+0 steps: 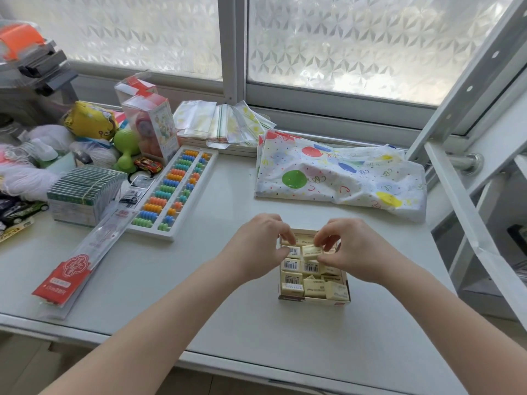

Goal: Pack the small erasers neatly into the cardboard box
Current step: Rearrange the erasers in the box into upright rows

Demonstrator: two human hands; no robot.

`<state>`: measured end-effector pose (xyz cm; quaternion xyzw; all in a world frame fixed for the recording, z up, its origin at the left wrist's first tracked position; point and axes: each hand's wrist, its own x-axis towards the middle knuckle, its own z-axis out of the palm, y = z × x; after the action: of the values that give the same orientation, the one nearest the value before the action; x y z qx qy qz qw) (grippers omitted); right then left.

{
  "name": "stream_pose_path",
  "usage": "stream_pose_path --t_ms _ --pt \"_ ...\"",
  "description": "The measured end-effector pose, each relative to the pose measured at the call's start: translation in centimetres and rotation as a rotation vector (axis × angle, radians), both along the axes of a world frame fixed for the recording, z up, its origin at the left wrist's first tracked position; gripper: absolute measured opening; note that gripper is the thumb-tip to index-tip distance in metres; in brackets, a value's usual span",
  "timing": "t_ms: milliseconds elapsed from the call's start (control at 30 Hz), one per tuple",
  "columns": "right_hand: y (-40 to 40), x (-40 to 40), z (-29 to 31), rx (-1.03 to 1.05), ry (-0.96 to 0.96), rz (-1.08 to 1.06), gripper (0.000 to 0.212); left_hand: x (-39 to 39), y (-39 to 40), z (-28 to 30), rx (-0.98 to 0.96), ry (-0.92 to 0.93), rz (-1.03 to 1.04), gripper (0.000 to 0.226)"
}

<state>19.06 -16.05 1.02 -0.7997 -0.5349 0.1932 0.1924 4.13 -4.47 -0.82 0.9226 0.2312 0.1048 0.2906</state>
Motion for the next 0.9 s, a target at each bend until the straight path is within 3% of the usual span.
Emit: stream_pose_path --t_ms 500,733,900 --pt "0.6 0.0 -0.3 -0.043 -0.031 -0.063 0.012 2.5 0.1 0.6 0.325 0.315 -0.318 0.027" --pt "0.0 0.2 -0.3 0.002 0.043 -0.113 0.012 2.1 0.6 0.4 0.294 0.178 -0.308 0.023" --pt "-0.1 -0.2 -0.8 0.084 0.1 -0.089 0.013 0.9 1.3 0.3 0.065 0.026 -0.183 0.024"
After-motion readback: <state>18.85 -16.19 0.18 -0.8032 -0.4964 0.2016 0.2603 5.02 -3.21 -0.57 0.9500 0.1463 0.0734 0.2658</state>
